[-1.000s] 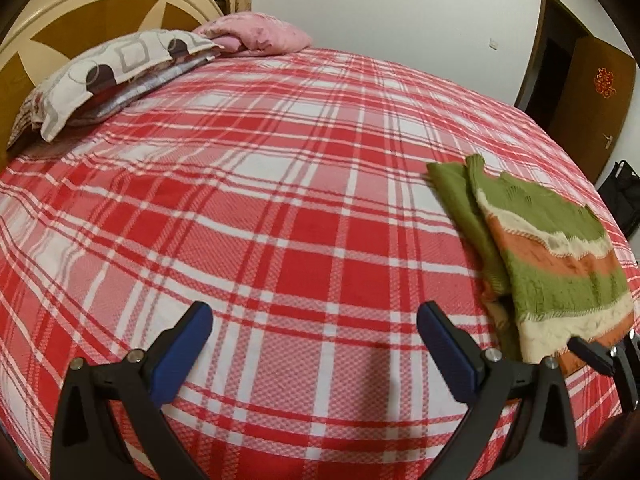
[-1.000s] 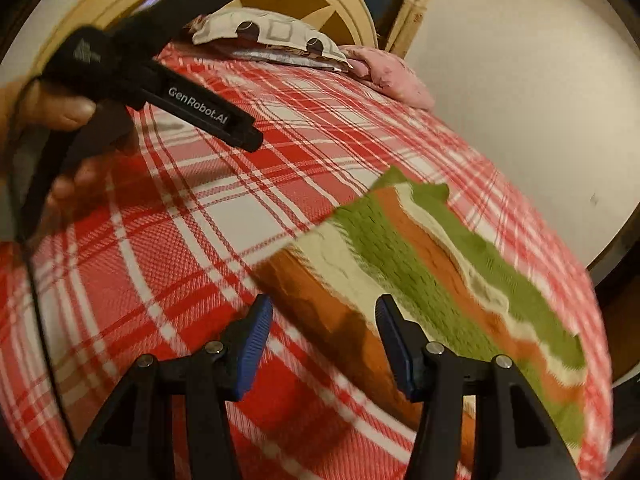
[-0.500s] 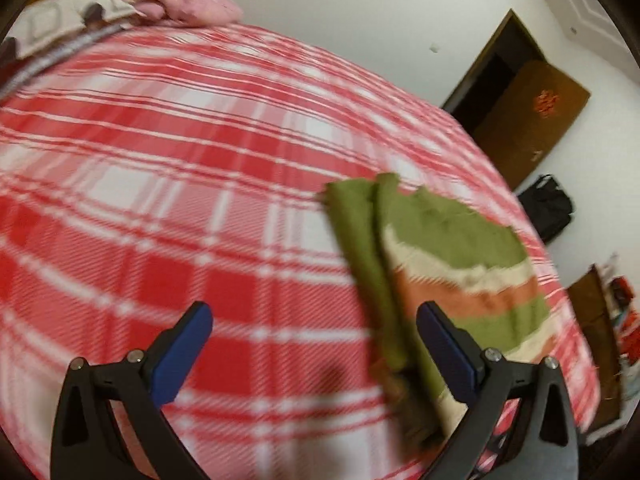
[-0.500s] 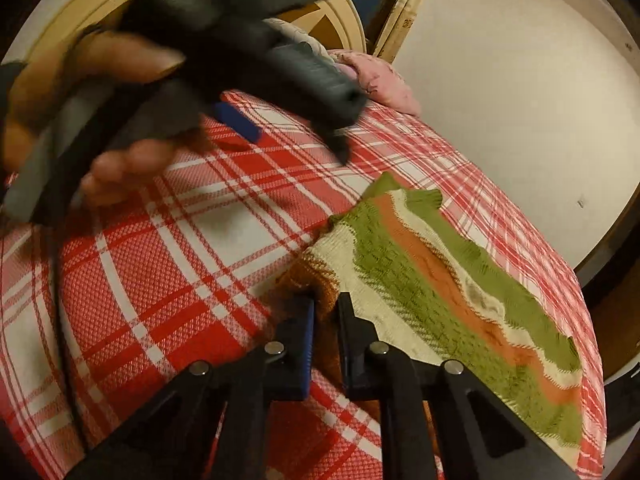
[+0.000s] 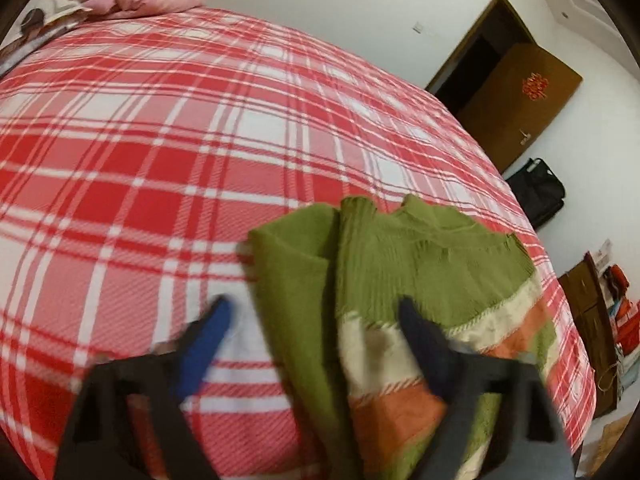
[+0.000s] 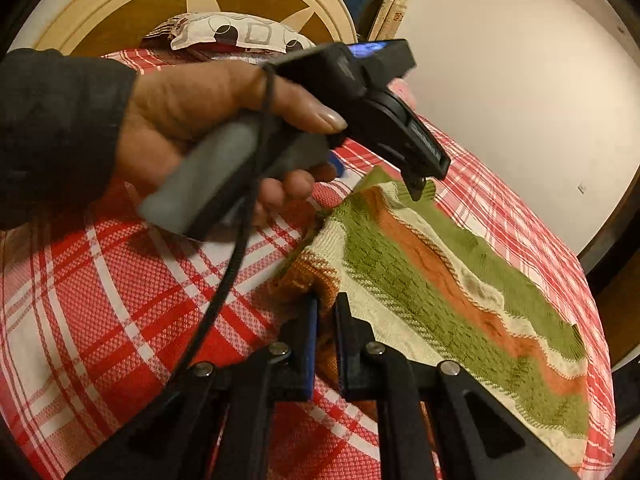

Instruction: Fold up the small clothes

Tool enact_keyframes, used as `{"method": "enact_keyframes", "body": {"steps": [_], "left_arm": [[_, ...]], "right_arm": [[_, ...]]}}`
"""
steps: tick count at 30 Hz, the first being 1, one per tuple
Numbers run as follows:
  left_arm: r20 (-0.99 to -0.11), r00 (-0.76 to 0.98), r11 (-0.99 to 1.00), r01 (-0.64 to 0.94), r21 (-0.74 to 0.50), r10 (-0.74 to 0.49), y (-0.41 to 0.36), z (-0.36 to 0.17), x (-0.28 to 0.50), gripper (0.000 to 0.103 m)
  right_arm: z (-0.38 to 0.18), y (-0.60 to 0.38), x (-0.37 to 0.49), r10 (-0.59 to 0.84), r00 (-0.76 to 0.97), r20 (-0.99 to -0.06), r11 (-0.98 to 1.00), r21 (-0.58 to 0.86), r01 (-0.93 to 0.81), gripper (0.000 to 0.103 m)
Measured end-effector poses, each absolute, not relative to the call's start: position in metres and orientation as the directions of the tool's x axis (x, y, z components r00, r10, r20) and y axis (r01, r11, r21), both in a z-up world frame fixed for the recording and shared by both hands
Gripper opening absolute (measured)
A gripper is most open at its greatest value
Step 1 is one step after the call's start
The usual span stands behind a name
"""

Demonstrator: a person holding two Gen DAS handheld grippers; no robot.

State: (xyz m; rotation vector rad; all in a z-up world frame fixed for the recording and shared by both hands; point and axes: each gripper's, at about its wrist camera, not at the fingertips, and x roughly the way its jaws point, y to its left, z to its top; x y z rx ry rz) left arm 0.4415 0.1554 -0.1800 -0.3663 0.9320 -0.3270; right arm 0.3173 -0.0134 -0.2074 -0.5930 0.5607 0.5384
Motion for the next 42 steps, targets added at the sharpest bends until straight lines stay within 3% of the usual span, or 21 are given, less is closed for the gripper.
{"method": "enact_keyframes", "body": {"steps": [2,6,9,18,33,42], "left_arm": [[-0.733,0.534,0.896,0.122,-0.426,-0.421,0.154,-0.181,0.443,0.035],[-0.726,0.526,0.885,0.128,-0.447,-0.443,0.16,-0.18,0.443,0.02],[-0.708,0.532,0.87,0.122,-0.478,-0.464,0.161,-0.179,0.444,0.015],[-0.689,0.538,0.851,0.113,-0.512,-0.486,0.164,-0.18,0.446,0.013],[-0.541,0.63,0.799,0.226,-0.558,-0.557,0.104,-0.103,0.452,0.011],[-0.529,0.586,0.777,0.328,-0.537,-0.613,0.009,-0.082,0.478,0.011]], "right_arm": [[-0.206,-0.018,0.32,0.307,0.721,-0.622,0.705,-0.36,-0.611,0.007],[-0.201,-0.034,0.326,0.296,0.733,-0.612,0.737,-0.342,-0.583,0.006],[-0.195,-0.049,0.335,0.306,0.716,-0.628,0.77,-0.279,-0.574,0.006],[-0.195,-0.079,0.353,0.371,0.644,-0.669,0.803,-0.116,-0.584,0.006],[-0.126,-0.149,0.348,0.434,0.735,-0.522,0.859,-0.006,-0.512,0.005],[-0.118,-0.233,0.353,0.4,0.773,-0.493,0.909,0.106,-0.404,0.005]]}}
